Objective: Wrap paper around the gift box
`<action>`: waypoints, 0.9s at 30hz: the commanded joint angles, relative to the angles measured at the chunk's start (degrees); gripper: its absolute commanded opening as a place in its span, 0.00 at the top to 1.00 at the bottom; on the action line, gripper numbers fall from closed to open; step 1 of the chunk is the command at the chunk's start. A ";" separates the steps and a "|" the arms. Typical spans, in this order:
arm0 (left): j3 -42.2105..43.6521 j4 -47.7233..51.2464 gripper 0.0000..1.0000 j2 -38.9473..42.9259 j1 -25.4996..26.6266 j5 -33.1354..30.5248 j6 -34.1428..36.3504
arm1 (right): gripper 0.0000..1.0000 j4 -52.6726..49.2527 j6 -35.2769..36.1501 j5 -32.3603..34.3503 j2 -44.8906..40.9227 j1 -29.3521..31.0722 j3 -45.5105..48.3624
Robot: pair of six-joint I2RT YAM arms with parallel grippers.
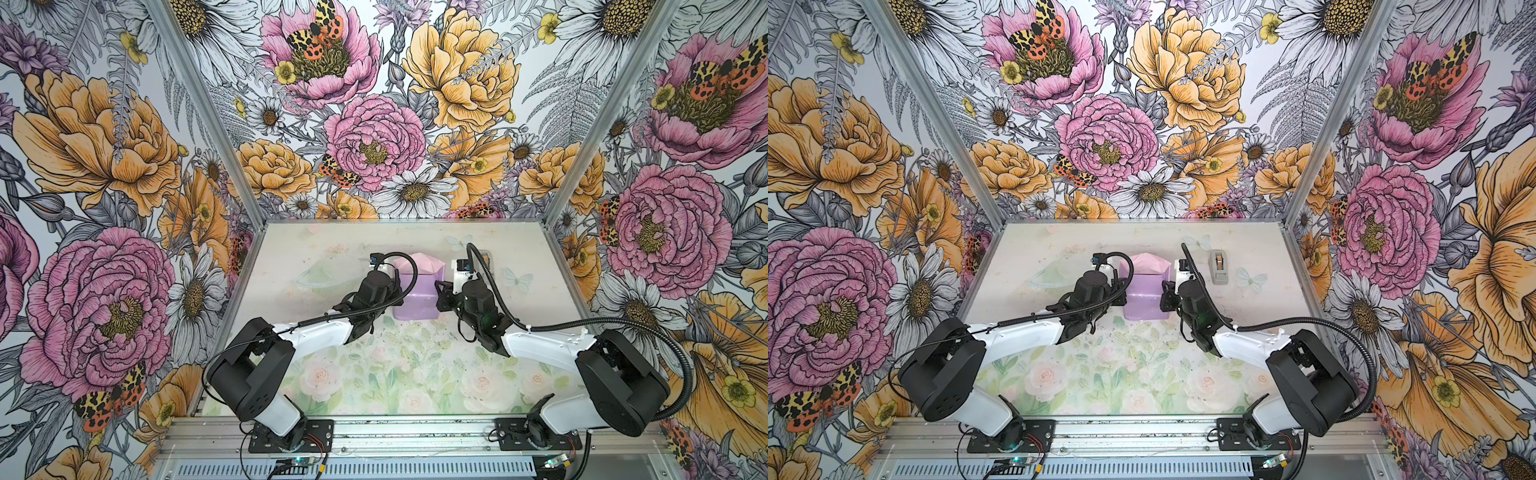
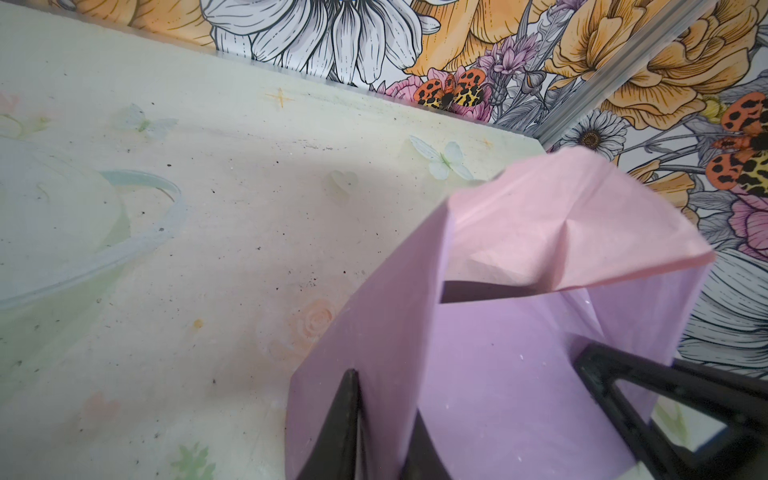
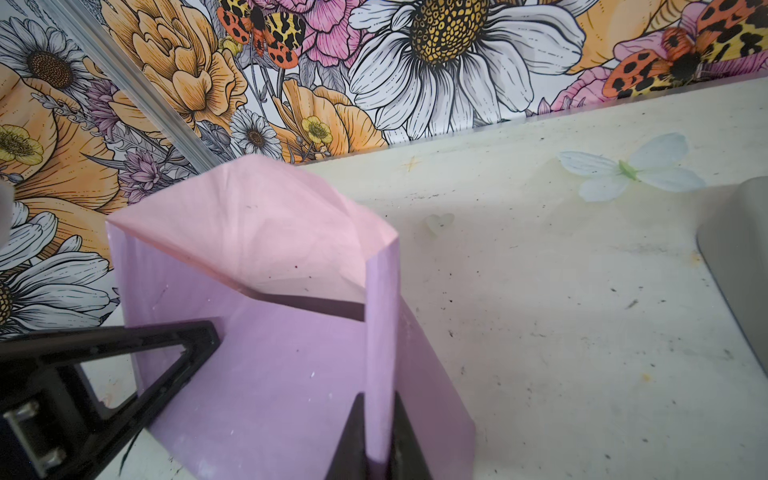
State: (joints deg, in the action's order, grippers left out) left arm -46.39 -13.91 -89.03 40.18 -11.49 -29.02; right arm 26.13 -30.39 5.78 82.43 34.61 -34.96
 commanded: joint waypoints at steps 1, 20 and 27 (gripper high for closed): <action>-0.47 0.73 0.92 -1.49 0.42 -0.03 -0.68 | 0.89 -0.44 0.69 -0.82 0.94 0.72 0.91; -1.41 -0.01 0.98 -1.48 0.59 0.53 -1.09 | 0.90 -0.68 0.84 -0.84 0.63 0.81 1.08; -0.24 0.51 0.75 6.61 1.28 -0.06 3.21 | 0.90 -0.80 0.90 -1.23 0.58 0.81 1.00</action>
State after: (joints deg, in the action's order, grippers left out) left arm -47.03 -13.04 -87.61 40.88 -12.21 -28.99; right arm 26.26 -30.39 5.78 82.43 34.70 -34.85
